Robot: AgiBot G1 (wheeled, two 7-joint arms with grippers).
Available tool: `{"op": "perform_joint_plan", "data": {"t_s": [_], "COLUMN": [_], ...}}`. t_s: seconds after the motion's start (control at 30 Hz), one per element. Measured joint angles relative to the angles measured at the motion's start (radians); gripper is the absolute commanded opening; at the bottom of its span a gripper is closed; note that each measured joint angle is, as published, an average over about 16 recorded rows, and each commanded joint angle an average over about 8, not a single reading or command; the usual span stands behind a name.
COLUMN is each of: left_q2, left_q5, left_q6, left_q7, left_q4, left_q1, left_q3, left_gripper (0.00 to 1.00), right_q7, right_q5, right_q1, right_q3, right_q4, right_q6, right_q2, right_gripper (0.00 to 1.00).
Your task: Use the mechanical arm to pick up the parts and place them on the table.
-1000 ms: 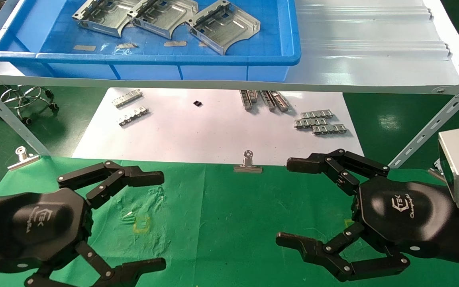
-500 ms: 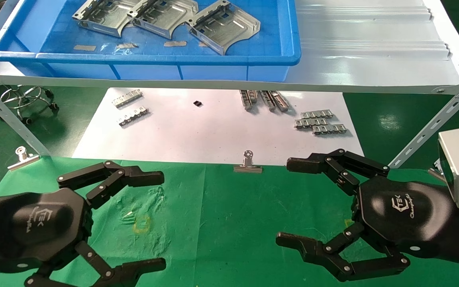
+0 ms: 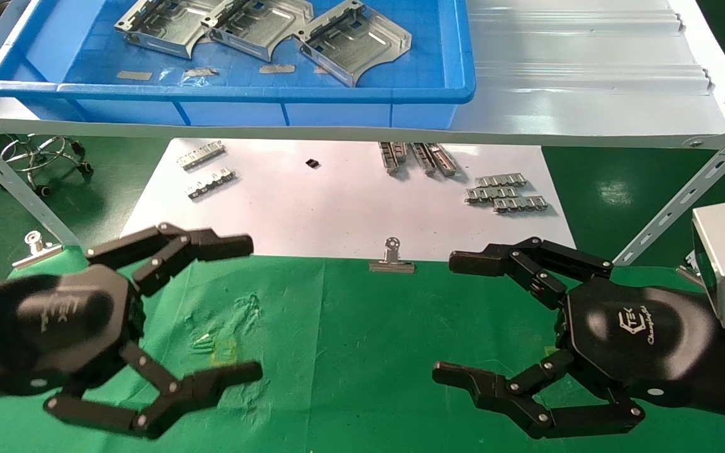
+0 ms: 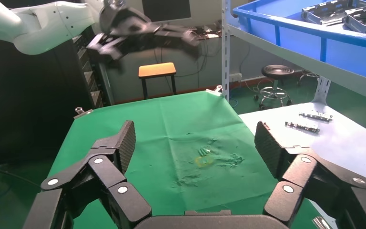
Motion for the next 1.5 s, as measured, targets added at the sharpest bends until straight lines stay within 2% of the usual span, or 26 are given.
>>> {"op": "perform_joint_plan", "data": {"t_s": [0.3, 0.63, 1.13, 1.4, 1.43, 1.5], "left_q2": [0.093, 0.189, 0.284, 0.345, 0.353, 0.368], "left_q5": [0.057, 0.182, 0.448, 0.535, 0.541, 0.552], "left_q6": [-0.115, -0.244, -0.347, -0.405, -0.415, -0.437], "left_q7": [0.016, 0.039, 0.037, 0.086, 0.095, 0.113], "left_q4": [0.116, 0.323, 0.741, 0.958, 0.979, 1.019], "left_q1": [-0.124, -0.330, -0.695, -0.823, -0.833, -0.851], "left_q3": [0.009, 0.046, 0.175, 0.220, 0.224, 0.229], "left_gripper": [1.00, 1.00, 1.00, 1.00, 0.97, 0.83], "right_q7": [0.000, 0.000, 0.000, 0.000, 0.000, 0.000], "right_q5": [0.000, 0.000, 0.000, 0.000, 0.000, 0.000], "right_q1": [0.000, 0.000, 0.000, 0.000, 0.000, 0.000], "right_q3": [0.000, 0.000, 0.000, 0.000, 0.000, 0.000], "right_q4": [0.000, 0.000, 0.000, 0.000, 0.000, 0.000], "right_q6": [0.000, 0.000, 0.000, 0.000, 0.000, 0.000], "right_q2": [0.000, 0.000, 0.000, 0.000, 0.000, 0.000], "right_gripper": [0.00, 0.00, 0.00, 0.00, 0.00, 0.00]}}
